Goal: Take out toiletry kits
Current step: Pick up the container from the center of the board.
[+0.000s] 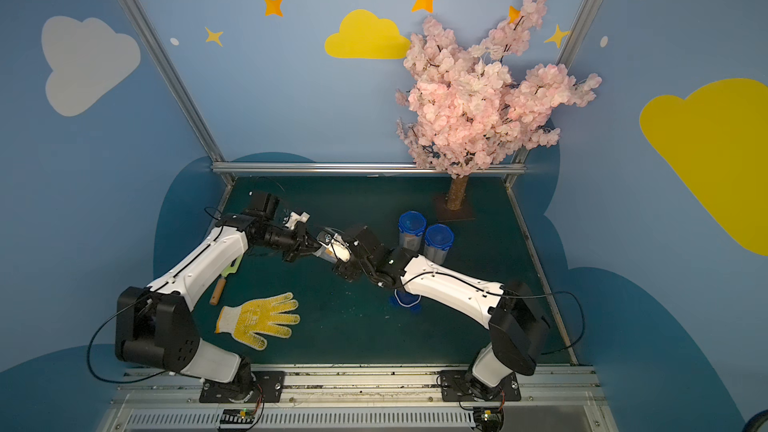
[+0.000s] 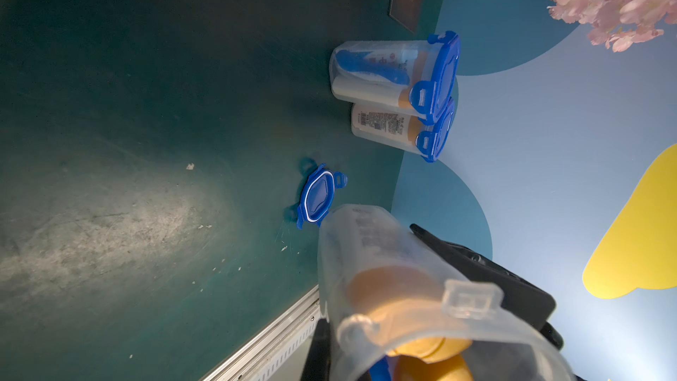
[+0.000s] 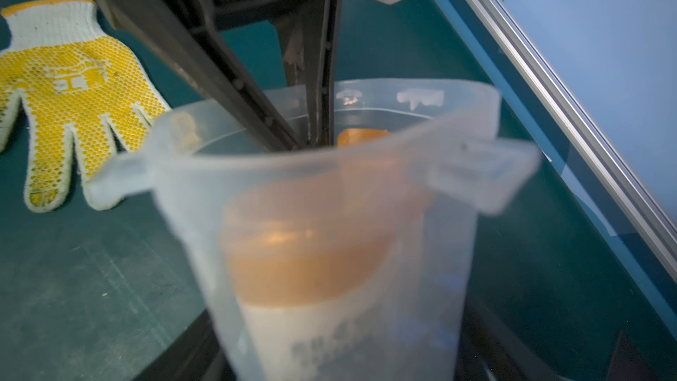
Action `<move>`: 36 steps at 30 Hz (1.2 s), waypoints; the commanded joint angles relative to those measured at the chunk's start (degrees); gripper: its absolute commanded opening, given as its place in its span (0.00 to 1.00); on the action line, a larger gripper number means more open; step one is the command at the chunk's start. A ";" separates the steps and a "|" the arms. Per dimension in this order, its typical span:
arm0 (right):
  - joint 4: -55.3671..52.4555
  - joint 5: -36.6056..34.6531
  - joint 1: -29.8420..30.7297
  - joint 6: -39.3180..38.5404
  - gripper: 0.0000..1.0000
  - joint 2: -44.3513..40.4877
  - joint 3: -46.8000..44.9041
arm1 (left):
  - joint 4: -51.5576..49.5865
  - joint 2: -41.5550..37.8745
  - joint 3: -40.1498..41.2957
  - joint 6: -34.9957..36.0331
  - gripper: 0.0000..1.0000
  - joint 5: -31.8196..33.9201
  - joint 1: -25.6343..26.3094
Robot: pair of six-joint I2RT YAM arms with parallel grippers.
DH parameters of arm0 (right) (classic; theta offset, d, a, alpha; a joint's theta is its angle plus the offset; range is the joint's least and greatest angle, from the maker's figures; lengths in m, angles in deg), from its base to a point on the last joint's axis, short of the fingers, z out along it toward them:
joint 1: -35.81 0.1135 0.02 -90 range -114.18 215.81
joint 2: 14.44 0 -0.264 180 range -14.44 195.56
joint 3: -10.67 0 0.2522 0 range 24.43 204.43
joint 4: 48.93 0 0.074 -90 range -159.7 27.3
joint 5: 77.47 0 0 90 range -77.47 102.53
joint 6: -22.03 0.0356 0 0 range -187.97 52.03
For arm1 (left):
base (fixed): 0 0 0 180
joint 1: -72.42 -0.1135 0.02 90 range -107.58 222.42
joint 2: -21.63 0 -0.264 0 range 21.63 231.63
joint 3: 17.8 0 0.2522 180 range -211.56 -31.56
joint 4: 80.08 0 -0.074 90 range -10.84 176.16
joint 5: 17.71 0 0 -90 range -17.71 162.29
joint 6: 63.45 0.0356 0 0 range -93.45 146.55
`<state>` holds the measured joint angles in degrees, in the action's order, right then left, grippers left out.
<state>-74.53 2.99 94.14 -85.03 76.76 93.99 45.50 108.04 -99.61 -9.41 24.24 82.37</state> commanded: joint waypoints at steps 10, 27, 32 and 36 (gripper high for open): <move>-3.01 -3.74 1.95 -2.29 0.84 8.98 3.08 | 0.94 -1.08 -6.31 -1.62 0.02 -21.51 1.82; -6.63 -2.76 -0.47 2.14 0.41 6.36 2.46 | 3.62 -2.89 -2.29 -2.84 0.32 -19.73 1.87; -14.69 -0.03 -1.17 5.33 0.36 5.85 4.16 | -5.46 -3.56 -3.49 3.80 0.46 -10.97 1.56; -21.61 4.09 -1.88 9.29 0.30 5.33 5.29 | -5.96 -5.21 -2.41 4.47 0.47 -6.52 0.28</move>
<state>-82.60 5.31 93.64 -79.56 80.67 99.43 40.93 107.69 -101.12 -7.71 21.66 82.99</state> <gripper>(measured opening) 0.766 0.465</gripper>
